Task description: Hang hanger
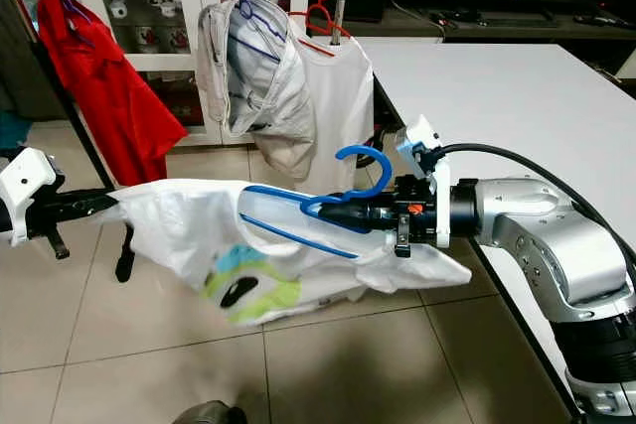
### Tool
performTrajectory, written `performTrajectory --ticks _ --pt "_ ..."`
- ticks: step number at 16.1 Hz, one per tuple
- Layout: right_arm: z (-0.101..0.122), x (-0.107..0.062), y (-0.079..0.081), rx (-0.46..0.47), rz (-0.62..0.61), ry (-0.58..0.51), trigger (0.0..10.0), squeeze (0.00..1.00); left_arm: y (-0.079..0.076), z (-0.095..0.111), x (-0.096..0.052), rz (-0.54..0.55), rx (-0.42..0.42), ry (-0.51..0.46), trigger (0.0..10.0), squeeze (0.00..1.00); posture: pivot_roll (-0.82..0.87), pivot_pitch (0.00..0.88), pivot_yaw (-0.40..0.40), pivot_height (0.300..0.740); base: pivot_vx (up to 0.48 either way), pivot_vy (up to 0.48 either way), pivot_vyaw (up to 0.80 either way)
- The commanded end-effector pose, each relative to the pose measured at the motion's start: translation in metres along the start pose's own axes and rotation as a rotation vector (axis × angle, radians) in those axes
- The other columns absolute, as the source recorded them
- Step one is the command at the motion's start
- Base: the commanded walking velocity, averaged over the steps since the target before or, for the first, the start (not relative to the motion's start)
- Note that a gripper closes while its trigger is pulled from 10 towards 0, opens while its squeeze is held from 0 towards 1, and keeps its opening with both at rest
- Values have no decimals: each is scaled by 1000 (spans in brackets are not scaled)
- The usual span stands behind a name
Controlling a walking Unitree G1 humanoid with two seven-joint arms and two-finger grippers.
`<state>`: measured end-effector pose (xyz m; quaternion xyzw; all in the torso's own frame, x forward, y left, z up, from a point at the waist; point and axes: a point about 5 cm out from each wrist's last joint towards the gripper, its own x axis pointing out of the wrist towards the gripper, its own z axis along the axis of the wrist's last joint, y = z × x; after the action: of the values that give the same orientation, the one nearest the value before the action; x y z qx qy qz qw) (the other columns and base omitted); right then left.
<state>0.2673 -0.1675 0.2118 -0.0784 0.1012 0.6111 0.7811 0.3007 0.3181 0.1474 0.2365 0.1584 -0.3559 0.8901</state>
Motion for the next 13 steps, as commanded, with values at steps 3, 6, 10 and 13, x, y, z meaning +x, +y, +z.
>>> performTrajectory --ticks 3,6,10,13 --pt "2 -7 -5 -16 -39 1 10000 0 7 19 1 10 -2 -129 10000 1000 -93 0 -27 740 0 0 0" --pt "0 -4 -4 -10 -35 -3 10000 0 7 29 4 14 7 -199 10000 1000 -87 0 -29 740 0 0 0" --pt "-15 -13 -23 35 -217 62 10000 0 16 28 -2 138 -19 -215 10000 1000 -70 0 -43 740 0 0 0" --pt "-41 -1 -20 163 -385 9 10000 0 0 32 24 184 -183 -223 10000 1000 -64 0 -53 740 0 0 0"
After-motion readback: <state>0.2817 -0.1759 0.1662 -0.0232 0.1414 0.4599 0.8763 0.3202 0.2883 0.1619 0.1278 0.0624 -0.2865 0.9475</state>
